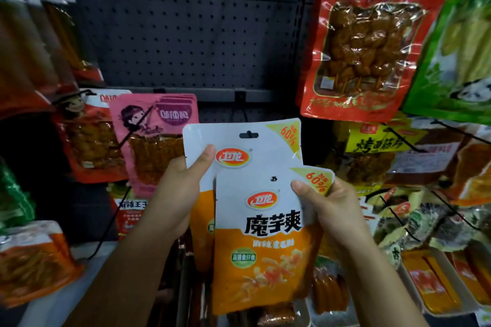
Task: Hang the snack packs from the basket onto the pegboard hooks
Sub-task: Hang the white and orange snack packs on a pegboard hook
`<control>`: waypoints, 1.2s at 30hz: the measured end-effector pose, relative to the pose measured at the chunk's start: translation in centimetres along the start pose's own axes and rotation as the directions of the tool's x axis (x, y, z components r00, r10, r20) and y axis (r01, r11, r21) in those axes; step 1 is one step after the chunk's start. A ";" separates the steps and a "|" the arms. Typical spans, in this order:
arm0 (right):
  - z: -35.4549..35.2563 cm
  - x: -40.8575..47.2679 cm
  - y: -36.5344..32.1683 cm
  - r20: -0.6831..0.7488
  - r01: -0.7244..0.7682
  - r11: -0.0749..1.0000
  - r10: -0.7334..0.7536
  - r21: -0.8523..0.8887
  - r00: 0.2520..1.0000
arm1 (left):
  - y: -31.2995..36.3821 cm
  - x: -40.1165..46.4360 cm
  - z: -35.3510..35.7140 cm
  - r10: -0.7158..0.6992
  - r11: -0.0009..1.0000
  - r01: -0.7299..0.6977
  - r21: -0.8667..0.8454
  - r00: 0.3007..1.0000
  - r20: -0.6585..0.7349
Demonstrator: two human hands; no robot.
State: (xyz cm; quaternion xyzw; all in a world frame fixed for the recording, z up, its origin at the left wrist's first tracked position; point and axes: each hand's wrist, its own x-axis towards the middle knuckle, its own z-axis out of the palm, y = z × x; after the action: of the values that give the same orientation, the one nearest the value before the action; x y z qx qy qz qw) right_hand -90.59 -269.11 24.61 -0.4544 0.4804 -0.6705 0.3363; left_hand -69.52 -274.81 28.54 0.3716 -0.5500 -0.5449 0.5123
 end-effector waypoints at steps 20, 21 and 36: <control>-0.6 0.3 1.8 -0.093 0.027 0.997 -0.034 -0.072 0.995 | 0.0 3.7 1.9 0.261 0.920 -0.232 0.315 0.964 -0.050; -0.6 0.5 1.9 -0.085 0.026 0.997 -0.031 -0.067 0.996 | -0.2 3.9 2.0 0.255 0.924 -0.222 0.313 0.965 -0.067; -0.4 2.4 4.7 -0.145 -0.112 0.994 0.110 -0.002 0.983 | -2.4 5.5 1.1 0.278 0.914 -0.232 0.332 0.956 -0.098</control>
State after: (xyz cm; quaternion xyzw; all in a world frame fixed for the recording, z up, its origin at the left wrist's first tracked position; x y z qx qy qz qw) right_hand -91.81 -272.61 20.76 -0.3790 0.5314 -0.6794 0.3352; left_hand -72.06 -280.20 27.16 0.4121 -0.6360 -0.3499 0.5506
